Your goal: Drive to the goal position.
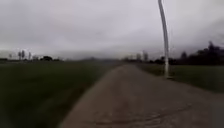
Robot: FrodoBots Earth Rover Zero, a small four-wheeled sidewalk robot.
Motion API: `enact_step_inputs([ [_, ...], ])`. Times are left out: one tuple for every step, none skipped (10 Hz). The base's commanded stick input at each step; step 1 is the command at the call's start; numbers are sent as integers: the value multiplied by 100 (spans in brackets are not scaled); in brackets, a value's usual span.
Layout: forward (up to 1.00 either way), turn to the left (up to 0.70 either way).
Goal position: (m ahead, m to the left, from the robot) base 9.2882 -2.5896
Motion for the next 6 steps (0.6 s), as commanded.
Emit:
enact_step_inputs([
  [85, -3],
  [85, -8],
  [85, -34],
  [85, -34],
  [85, -33],
  [85, -28],
])
